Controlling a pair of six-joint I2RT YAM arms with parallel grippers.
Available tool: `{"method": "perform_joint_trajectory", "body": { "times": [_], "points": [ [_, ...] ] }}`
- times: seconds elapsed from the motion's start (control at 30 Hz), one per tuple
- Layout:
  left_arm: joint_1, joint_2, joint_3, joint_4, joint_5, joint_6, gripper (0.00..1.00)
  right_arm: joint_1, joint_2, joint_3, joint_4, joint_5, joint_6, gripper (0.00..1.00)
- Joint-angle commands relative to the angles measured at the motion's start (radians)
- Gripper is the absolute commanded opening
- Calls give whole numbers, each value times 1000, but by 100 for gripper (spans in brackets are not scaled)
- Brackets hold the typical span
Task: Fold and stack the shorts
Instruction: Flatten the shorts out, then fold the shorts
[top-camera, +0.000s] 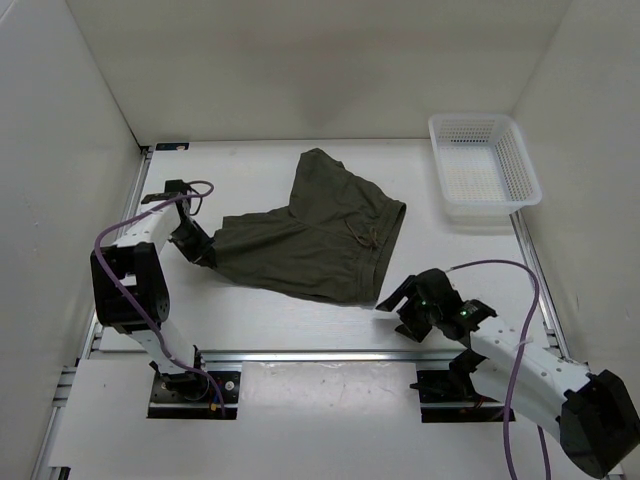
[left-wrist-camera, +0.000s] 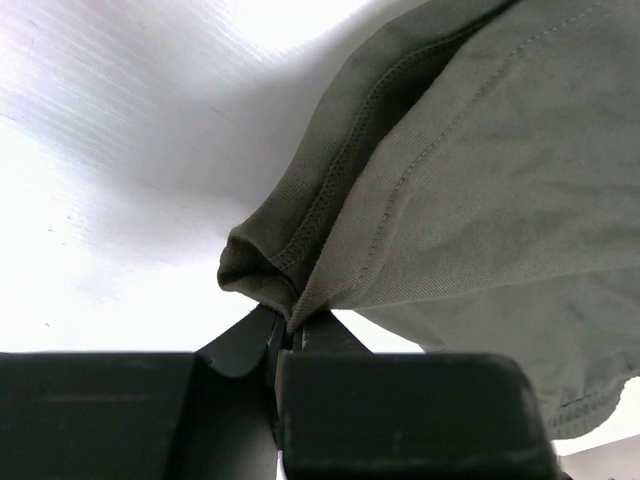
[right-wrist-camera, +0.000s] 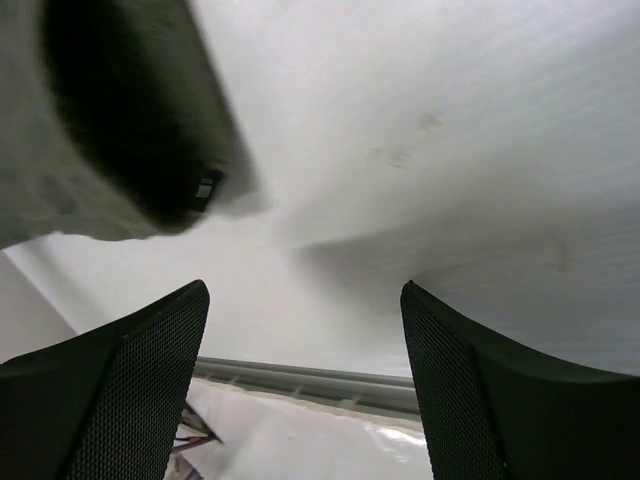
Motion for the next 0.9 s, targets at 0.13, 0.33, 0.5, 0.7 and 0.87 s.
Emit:
{"method": "perform_joint_trajectory", "body": {
  "times": [0.13,0.33,0.5,0.7,0.87],
  "points": [
    [-5,-64,-1,28,-14,10,10,45,81,38,177,10,-8,85],
    [-14,-64,-1,28,-14,1,10,112,397,186,208,64,-33,85],
    [-14,-73,-1,28,-5,1,10,112,445,209,226,104,11,75],
    [-14,-53,-1,28,-5,1,10,112,494,243,204,147,41,49],
    [-14,-53,-1,28,-5,1,10,112,460,266,103,248,50,0]
  ]
}}
